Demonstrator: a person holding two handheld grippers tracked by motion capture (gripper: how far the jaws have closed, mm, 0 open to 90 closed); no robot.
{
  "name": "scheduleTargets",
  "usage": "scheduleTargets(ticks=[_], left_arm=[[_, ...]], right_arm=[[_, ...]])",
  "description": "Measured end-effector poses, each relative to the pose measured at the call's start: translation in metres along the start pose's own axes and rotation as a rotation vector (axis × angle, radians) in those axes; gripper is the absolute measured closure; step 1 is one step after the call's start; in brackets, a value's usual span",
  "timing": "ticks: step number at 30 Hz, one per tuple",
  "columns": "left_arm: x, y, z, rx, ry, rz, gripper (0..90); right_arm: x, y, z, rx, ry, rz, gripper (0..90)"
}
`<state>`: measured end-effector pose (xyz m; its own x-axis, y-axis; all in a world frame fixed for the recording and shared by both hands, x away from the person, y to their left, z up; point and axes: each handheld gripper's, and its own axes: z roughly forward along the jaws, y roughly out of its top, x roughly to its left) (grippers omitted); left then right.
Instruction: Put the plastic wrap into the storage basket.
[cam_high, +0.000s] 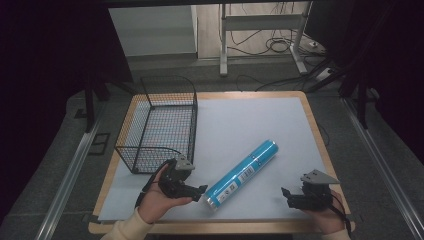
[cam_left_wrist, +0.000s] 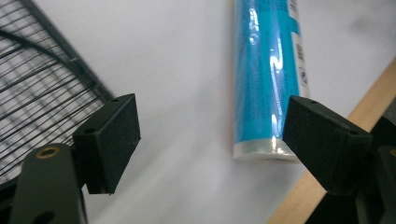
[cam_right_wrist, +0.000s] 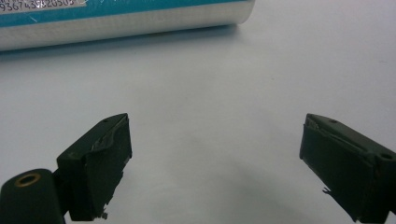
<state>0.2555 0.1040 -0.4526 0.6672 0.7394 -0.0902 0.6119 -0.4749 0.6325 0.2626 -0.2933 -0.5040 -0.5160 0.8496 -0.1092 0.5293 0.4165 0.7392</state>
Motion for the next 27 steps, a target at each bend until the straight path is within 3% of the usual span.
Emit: scheduleTargets(ticks=[27], left_arm=[[-0.018, 0.038, 0.020, -0.013, -0.039, 0.050, 17.0]], right_arm=[[0.000, 0.000, 0.002, -0.001, -0.001, 0.002, 9.6]])
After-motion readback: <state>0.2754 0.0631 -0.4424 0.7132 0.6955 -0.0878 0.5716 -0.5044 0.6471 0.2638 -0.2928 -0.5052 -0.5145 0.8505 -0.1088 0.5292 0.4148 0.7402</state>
